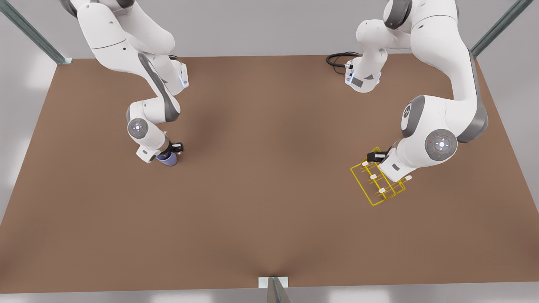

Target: Place the cup on the cup holder

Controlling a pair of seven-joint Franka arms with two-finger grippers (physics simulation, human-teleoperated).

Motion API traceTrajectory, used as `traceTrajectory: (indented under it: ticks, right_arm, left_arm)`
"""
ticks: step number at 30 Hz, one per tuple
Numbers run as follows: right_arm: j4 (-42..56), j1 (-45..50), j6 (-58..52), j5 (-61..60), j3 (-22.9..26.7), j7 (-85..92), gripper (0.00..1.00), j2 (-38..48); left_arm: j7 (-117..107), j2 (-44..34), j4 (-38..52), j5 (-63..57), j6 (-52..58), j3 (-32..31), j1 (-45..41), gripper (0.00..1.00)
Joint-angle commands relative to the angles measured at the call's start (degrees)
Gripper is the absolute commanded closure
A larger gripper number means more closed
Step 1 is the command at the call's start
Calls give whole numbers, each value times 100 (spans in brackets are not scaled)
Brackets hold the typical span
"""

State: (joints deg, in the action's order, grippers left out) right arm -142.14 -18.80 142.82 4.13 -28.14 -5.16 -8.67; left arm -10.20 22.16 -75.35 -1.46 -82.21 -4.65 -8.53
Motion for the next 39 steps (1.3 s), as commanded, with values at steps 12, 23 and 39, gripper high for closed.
traceTrajectory:
  ticks: [12, 23, 39]
  right_arm:
    - [19, -71, 80, 17, -68, -29, 79, 14]
    - [1152, 17, -1221, -272, -665, -301, 79, 59]
    - [2911, -2312, -1002, -703, -3505, -55, 79, -2719]
  left_arm:
    - [-113, -10, -6, -12, 3, 0, -17, 0]
    - [-825, 43, 11, -4, -5, -9, -211, 0]
    - [-3329, 209, 73, 348, -119, -9, -220, 0]
